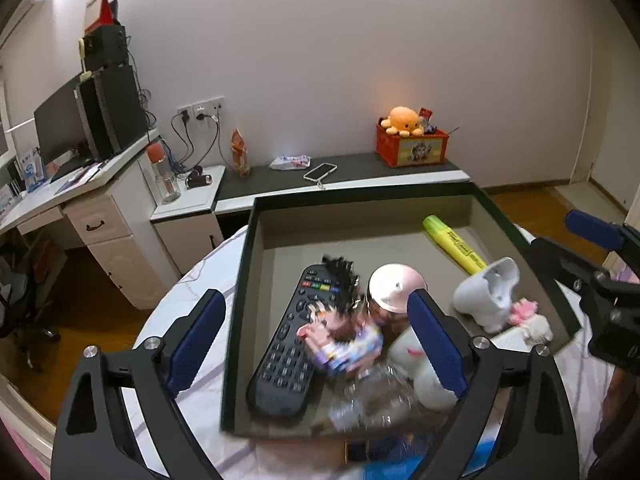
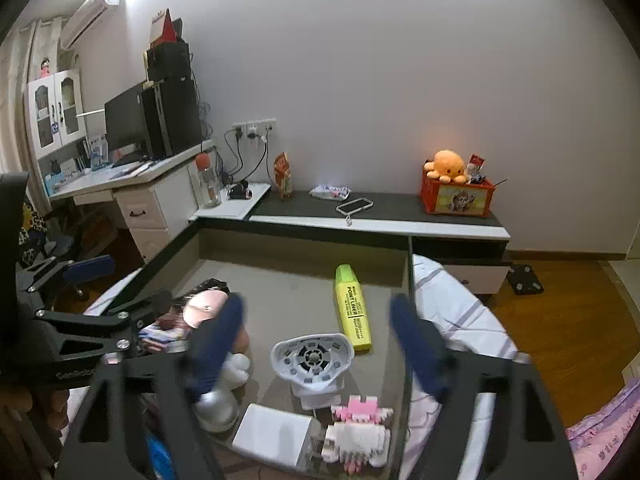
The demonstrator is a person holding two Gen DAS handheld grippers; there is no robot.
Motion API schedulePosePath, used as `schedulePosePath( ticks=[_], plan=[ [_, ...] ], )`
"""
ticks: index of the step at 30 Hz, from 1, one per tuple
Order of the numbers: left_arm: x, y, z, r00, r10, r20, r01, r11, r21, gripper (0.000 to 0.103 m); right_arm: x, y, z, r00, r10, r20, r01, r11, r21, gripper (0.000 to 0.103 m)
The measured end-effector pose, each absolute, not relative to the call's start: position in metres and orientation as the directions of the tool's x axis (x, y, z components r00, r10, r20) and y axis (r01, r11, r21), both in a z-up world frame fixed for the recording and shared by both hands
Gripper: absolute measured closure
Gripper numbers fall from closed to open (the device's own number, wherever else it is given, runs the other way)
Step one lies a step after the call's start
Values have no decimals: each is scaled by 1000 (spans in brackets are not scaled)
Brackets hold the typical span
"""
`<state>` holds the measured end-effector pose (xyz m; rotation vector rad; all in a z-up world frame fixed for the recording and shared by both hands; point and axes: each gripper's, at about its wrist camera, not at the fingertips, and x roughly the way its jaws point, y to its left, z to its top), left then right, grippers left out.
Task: Organize rigid objects
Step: 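Lower the clip and highlighter into the pink box and open both tools, then withdraw both tools toward the blue highlighter and blue-and-gold box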
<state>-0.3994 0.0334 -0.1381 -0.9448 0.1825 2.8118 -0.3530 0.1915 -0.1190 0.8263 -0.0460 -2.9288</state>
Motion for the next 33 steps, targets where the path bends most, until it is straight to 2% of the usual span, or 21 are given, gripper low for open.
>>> schedulePosePath(
  ticks=[4, 9, 13, 27, 33],
  plan=[
    [-373, 20, -127, -801, 133, -584, -188, -982, 35, 2, -328, 192, -104, -865, -96, -493, 79, -995, 54, 20],
    [-333, 12, -118, -807, 156, -570, -207, -978, 25, 0, -291, 192, -95, -878, -75, -473, 65, -997, 38, 13],
    [-310, 13, -122, -796, 154, -585, -219, -975, 41, 0, -268, 192, -98, -872, -69, -485, 61, -998, 34, 0],
    [-280, 5, -168, -705, 148, -694, -231, -973, 27, 0, -261, 155, -164, -762, -76, -643, 128, -991, -34, 0],
    [-286, 35, -191, -656, 178, -734, -265, -964, 3, 0, -264, 178, -180, -732, -4, -681, 36, -999, -32, 0]
  ],
)
